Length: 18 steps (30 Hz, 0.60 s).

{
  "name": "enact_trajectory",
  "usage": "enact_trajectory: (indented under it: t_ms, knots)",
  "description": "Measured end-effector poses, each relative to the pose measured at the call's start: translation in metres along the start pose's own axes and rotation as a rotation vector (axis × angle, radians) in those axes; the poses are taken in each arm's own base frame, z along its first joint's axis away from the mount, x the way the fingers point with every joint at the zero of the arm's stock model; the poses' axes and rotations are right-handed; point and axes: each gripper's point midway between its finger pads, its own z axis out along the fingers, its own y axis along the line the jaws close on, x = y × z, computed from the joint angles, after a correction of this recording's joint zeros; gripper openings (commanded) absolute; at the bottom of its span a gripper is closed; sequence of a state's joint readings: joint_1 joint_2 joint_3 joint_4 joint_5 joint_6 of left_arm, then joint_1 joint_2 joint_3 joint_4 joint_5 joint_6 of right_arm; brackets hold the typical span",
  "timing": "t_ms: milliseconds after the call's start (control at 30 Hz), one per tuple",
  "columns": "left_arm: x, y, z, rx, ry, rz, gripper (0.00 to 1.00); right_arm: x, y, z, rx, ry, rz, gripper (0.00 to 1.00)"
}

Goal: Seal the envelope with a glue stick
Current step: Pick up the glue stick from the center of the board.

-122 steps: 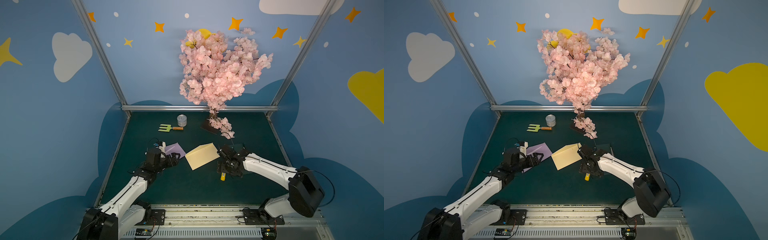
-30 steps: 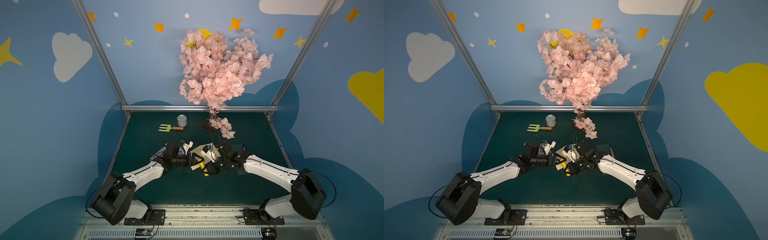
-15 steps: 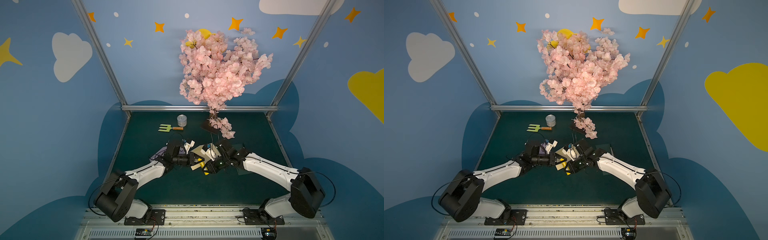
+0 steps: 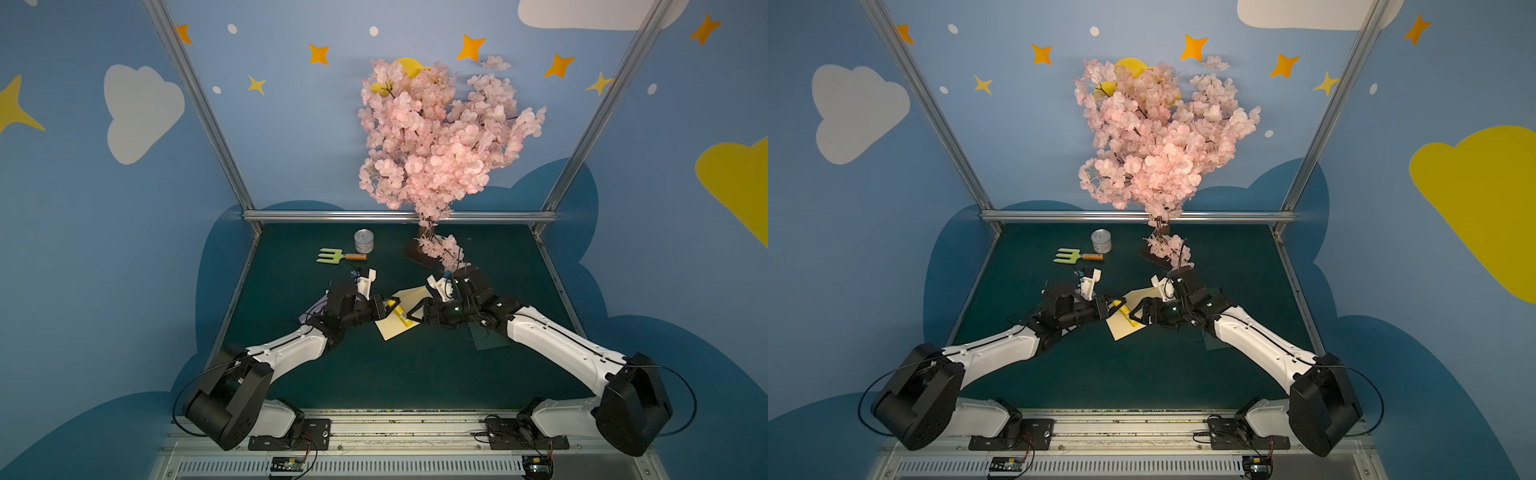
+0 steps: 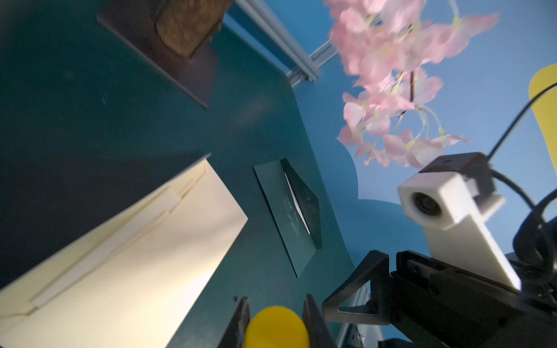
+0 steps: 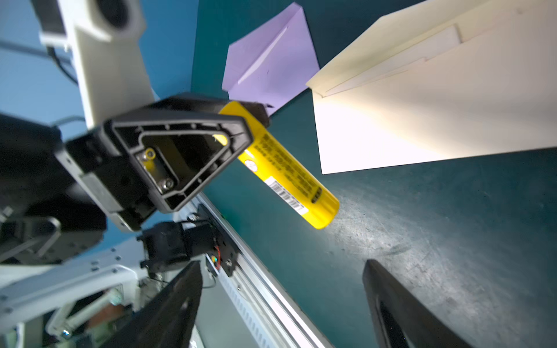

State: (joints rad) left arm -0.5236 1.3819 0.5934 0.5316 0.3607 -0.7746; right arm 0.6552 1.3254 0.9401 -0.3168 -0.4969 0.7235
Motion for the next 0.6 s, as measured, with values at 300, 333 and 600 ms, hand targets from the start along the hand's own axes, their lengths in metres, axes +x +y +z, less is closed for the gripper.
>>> enact_trajectory:
  t_ms: [300,333,600]
  knots:
    - [-0.036,-0.025,-0.007,0.088,-0.340,0.382,0.03,-0.032,0.007,-0.013,-0.140,-0.177,0.344,0.85]
    - [-0.035,-0.032,-0.005,0.108,-0.359,0.429,0.03,-0.034,0.006,-0.012,-0.156,-0.185,0.393,0.85]
    - [-0.023,-0.086,-0.006,0.233,-0.457,0.752,0.03,-0.055,0.007,-0.011,-0.284,-0.240,0.639,0.85]
